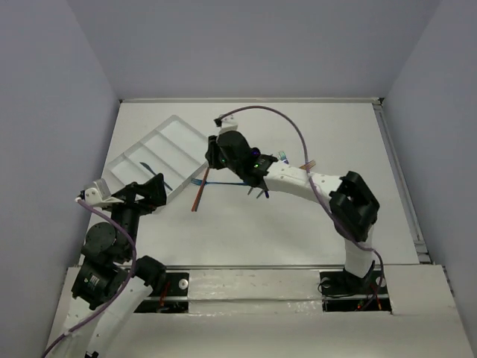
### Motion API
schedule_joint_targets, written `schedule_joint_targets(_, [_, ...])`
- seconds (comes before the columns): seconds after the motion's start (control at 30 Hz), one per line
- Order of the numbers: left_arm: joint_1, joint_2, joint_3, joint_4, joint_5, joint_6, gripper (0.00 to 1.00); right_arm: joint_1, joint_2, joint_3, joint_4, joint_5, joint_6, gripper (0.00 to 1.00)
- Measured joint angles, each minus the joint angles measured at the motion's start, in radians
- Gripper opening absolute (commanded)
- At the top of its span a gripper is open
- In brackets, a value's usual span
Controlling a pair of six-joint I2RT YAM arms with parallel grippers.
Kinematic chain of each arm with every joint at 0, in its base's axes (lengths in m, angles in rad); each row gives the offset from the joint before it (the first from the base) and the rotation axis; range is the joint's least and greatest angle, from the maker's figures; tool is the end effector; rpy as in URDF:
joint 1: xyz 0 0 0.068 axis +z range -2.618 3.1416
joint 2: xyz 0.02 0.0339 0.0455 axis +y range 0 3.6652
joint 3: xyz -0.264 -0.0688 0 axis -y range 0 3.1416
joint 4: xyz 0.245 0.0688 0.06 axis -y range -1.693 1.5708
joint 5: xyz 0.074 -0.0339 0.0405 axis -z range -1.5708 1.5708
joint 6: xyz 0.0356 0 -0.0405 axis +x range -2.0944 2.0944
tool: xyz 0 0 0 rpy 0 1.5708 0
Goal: Sort the eating utensils into containers
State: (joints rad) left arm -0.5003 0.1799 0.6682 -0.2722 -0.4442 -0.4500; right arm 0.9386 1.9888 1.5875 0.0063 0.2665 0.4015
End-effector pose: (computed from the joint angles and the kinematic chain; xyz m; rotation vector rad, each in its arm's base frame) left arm 0.0531 -0.0116 0.3514 -0.3428 1.3506 -0.4937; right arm 0.2889 0.3786 0.2726 -0.3575 1.9708 0.6162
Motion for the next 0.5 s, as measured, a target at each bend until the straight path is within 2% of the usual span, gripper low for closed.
schedule_joint_targets(0.13, [-0.014, -0.003, 0.0, 0.002, 0.004, 0.004, 0.99, -0.097, -0.189, -0.213, -0.039, 0.09, 0.086, 0.35])
schedule_joint_targets(0.2, [-0.019, -0.008, 0.0, 0.003, 0.005, 0.006, 0.99, -0.155, -0.233, -0.304, -0.074, 0.121, 0.126, 0.37])
schedule_joint_targets(0.3, [-0.024, -0.014, 0.0, 0.006, 0.008, 0.008, 0.99, -0.192, -0.233, -0.389, -0.14, 0.16, 0.173, 0.37])
schedule_joint_targets(0.5, [-0.024, -0.018, 0.0, 0.006, 0.011, 0.008, 0.99, -0.17, -0.173, -0.404, -0.204, 0.175, 0.221, 0.36])
